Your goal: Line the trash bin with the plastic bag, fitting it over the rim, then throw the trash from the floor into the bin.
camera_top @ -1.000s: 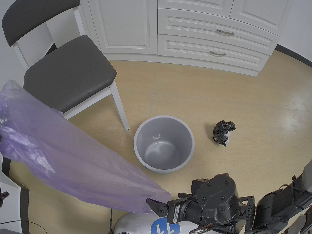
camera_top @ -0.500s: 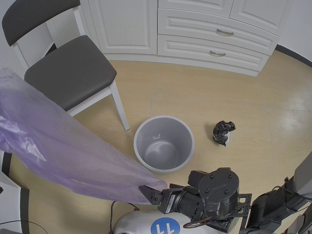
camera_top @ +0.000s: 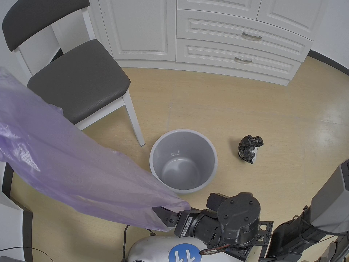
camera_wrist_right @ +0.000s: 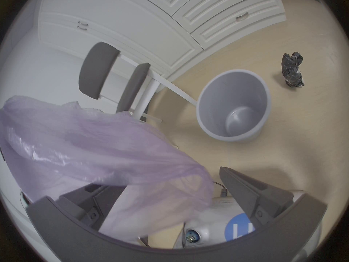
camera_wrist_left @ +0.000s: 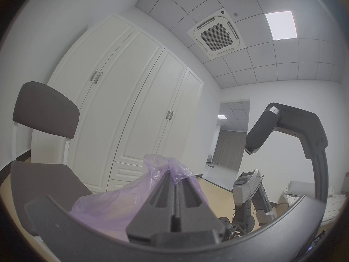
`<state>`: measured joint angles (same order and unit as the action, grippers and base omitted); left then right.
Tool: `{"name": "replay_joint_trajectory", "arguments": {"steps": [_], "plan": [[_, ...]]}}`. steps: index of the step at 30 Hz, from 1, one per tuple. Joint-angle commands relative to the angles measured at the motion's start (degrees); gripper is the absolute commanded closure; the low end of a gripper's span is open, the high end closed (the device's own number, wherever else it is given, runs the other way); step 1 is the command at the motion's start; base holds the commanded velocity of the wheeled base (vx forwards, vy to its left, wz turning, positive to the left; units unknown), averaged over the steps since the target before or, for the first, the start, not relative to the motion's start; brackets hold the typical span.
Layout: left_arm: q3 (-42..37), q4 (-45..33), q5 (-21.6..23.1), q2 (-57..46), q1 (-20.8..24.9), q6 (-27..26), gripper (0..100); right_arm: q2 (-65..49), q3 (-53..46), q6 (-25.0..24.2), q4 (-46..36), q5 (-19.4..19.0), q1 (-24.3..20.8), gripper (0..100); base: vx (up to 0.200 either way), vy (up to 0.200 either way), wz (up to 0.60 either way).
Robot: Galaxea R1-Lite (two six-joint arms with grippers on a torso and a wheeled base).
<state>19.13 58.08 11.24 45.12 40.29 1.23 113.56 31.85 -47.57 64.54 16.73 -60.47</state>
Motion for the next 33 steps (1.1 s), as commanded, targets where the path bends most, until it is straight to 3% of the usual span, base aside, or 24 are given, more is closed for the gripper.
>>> {"name": "replay_joint_trajectory", "arguments": {"steps": [1,7,33], "plan": [[0.21,0.02,0.01,-0.21,-0.04,0.09,100,1.85,-1.0,-0.07,4.11,0.06,0.08,0,0.0,0.0,0.0],[0.21,0.02,0.01,-0.21,-0.04,0.09,100,4.83,-2.5,0.55,11.14,0.15,0.44,0,0.0,0.0,0.0],[0.3,0.02,0.01,-0.82,-0.12,0.18,100,2.64,-2.59,5.91,11.14,0.68,5.01,0,0.0,0.0,0.0]]}}
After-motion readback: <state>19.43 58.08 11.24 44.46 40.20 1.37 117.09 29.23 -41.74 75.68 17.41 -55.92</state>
